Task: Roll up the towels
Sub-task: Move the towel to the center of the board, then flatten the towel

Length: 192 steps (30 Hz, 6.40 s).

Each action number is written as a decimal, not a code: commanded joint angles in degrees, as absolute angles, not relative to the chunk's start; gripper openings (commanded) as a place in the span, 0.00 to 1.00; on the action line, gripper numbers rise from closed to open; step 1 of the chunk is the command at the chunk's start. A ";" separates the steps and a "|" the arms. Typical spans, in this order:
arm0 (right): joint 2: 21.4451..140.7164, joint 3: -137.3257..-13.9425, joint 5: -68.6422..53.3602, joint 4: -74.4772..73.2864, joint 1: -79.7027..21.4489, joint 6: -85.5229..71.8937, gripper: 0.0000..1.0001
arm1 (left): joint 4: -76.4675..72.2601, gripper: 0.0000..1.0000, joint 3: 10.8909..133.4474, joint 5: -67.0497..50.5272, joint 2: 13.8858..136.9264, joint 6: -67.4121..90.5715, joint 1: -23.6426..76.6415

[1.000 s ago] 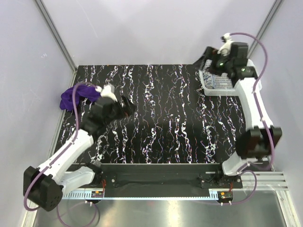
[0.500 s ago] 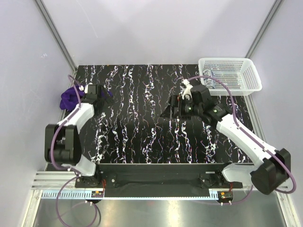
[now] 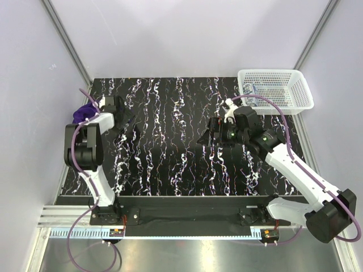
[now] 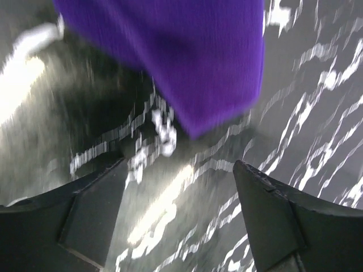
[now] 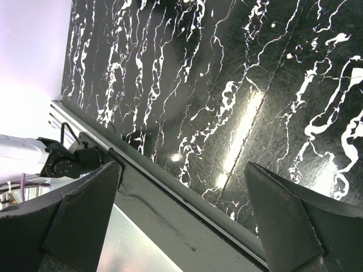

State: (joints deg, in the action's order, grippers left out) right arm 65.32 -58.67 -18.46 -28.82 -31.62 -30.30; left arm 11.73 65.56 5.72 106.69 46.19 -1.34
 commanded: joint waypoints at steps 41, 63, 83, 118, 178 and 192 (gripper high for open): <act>59.33 -55.46 -13.90 -32.34 -31.55 -30.06 1.00 | 7.39 0.00 66.01 1.93 95.72 48.60 12.71; 54.92 -45.36 -4.83 -31.75 -31.55 -42.71 1.00 | 8.17 0.91 60.30 5.63 83.87 55.20 39.47; 90.68 -55.45 5.88 -20.04 -28.83 -37.71 0.91 | 16.52 0.92 42.36 2.11 62.93 42.55 21.10; 75.01 -78.12 5.98 -32.06 -27.77 -16.62 0.00 | 17.41 0.99 42.53 2.20 61.26 40.69 11.52; 58.36 -52.03 -7.74 -35.42 -27.86 -27.51 0.00 | -6.25 0.98 40.69 -22.50 75.58 41.57 27.23; 60.20 -51.33 -6.77 -34.54 -27.77 -27.16 0.00 | -6.06 0.94 32.17 -14.85 73.91 54.93 37.97</act>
State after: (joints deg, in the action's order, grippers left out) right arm 60.14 -51.35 -7.99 -37.08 -27.64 -27.05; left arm -0.93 31.66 -16.47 74.00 52.10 37.23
